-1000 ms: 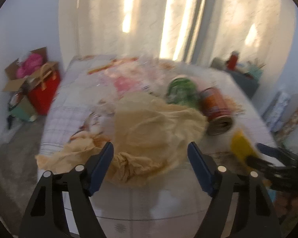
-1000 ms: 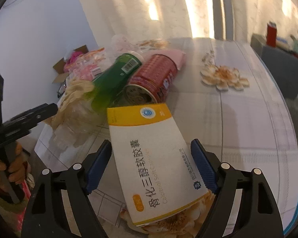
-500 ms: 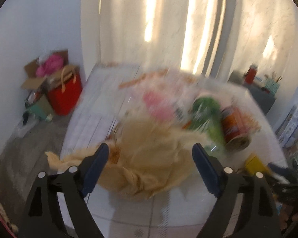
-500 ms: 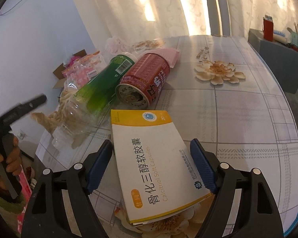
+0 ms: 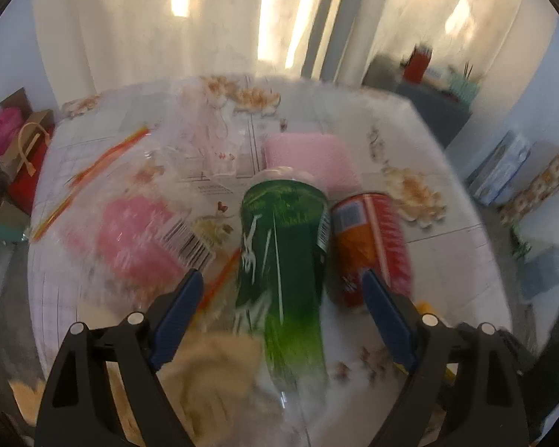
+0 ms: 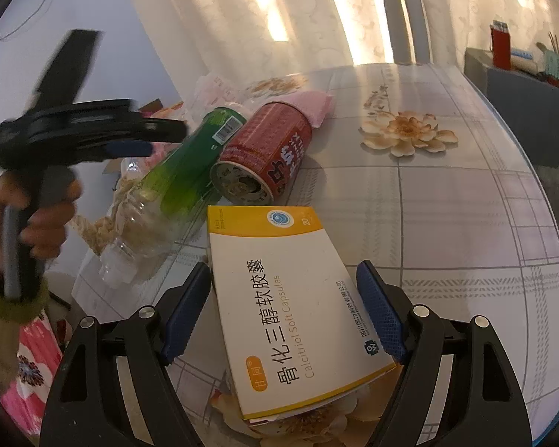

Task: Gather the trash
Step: 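Grasp the green plastic bottle with the left gripper while the right gripper holds the box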

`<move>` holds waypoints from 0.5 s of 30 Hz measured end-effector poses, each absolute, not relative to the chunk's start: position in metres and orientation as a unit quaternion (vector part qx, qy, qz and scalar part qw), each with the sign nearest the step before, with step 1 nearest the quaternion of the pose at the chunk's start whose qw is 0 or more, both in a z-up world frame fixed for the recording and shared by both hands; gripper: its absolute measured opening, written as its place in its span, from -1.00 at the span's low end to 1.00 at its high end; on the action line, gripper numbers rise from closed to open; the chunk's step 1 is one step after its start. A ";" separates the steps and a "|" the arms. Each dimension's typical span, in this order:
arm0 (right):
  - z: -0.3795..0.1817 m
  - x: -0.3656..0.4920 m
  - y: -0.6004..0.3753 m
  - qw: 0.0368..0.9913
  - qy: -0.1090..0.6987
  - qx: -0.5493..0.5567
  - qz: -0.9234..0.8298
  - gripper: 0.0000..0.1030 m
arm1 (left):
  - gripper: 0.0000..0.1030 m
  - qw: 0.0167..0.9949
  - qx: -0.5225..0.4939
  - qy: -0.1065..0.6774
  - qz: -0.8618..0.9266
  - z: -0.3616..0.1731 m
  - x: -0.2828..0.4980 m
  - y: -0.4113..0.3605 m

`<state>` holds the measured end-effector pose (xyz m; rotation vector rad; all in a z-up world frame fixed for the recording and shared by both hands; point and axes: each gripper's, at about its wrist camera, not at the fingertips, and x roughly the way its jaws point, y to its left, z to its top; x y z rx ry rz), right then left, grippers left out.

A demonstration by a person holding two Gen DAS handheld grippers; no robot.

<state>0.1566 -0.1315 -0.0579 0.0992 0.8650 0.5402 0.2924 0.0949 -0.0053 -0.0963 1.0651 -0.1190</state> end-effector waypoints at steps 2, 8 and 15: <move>-0.058 0.157 -0.132 0.872 0.413 0.049 0.259 0.46 | 0.56 0.839 -0.049 0.540 -0.053 -0.016 0.308 0.096; -0.059 0.160 -0.134 0.871 0.412 0.056 0.262 0.46 | 0.29 0.787 -0.074 0.609 -0.059 -0.049 0.322 0.100; -0.057 0.162 -0.138 0.872 0.411 0.071 0.258 0.46 | 0.09 0.792 -0.132 0.593 -0.060 -0.043 0.311 0.114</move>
